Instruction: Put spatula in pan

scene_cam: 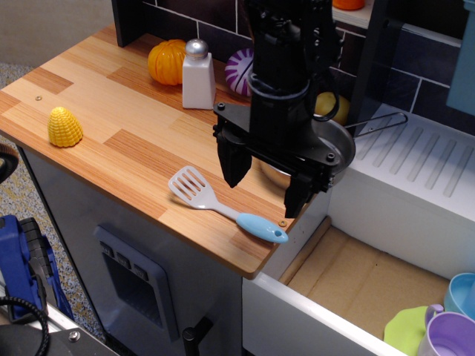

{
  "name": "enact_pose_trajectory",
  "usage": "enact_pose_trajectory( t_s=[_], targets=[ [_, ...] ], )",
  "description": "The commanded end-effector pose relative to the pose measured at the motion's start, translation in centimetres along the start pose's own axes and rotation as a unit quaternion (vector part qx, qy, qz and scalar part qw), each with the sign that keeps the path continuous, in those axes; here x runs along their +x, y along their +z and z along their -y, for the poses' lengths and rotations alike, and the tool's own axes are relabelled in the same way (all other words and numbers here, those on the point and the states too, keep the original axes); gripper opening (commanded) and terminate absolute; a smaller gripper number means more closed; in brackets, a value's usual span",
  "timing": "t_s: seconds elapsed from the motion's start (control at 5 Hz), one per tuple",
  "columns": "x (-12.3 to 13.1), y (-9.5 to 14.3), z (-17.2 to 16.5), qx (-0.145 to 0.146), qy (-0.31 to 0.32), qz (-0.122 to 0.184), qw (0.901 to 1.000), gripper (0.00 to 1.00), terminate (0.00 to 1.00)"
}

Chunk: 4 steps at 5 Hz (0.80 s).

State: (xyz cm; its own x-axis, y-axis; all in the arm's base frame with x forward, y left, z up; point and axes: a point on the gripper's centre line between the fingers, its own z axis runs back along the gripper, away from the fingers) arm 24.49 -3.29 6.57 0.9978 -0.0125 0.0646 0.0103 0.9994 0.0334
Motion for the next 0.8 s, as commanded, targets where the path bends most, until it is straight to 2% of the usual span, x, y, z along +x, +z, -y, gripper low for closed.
enact_pose_trajectory(
  t_s=[0.0, 0.2, 0.4, 0.6],
  targets=[
    [0.0, 0.0, 0.0, 0.0, 0.0, 0.0, 1.0, 1.0, 0.0],
    [1.2, -0.2, 0.2, 0.007, 0.082, -0.021, 0.9964, 1.0, 0.0],
    [1.8, -0.3, 0.4, 0.02, 0.171, -0.044, 0.9841, 1.0, 0.0],
    [1.5, -0.8, 0.8, 0.041, 0.283, -0.027, 0.9577, 1.0, 0.0]
  ],
)
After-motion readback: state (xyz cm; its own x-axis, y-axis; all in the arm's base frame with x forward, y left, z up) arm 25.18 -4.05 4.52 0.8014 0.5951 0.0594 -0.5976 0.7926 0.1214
